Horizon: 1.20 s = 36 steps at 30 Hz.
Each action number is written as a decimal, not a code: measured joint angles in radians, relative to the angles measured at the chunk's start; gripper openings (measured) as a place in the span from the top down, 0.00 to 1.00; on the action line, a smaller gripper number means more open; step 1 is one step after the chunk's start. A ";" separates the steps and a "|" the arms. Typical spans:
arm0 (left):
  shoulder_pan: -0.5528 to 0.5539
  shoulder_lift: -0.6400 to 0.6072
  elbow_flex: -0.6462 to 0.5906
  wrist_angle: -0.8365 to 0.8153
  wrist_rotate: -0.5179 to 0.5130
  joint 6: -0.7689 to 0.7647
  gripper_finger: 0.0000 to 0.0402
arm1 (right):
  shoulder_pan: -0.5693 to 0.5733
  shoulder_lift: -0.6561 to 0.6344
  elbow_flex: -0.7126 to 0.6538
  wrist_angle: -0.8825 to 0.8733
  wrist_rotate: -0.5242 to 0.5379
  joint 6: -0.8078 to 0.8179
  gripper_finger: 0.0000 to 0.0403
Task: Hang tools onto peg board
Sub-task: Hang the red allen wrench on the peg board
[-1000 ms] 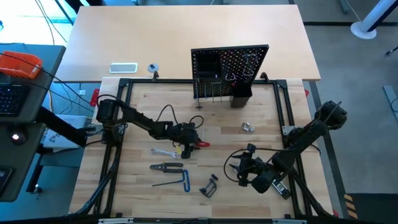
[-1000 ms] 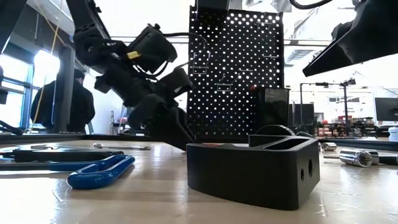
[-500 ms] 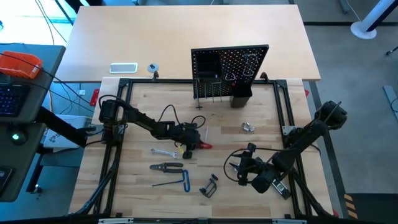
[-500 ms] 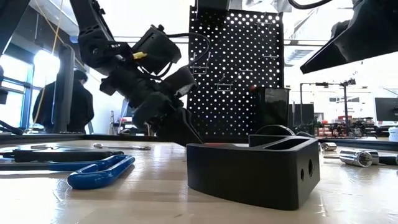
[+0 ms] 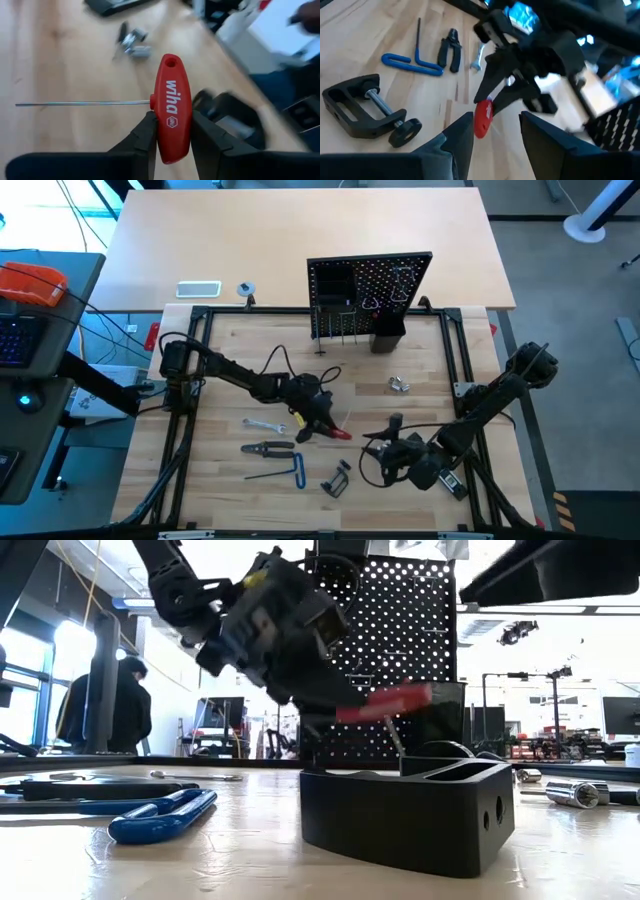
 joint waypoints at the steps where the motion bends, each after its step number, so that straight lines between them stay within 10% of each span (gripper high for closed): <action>1: 0.000 0.000 0.012 0.001 0.024 -0.019 0.81 | 0.000 0.000 0.000 0.016 -0.002 -0.040 0.61; 25: 0.003 -0.002 0.158 0.004 0.190 -0.223 0.81 | -0.086 0.000 0.002 0.132 -0.137 -0.154 0.62; 36: 0.003 -0.002 0.153 -0.003 0.208 -0.233 0.81 | -0.142 0.041 0.064 0.085 -0.213 -0.185 0.89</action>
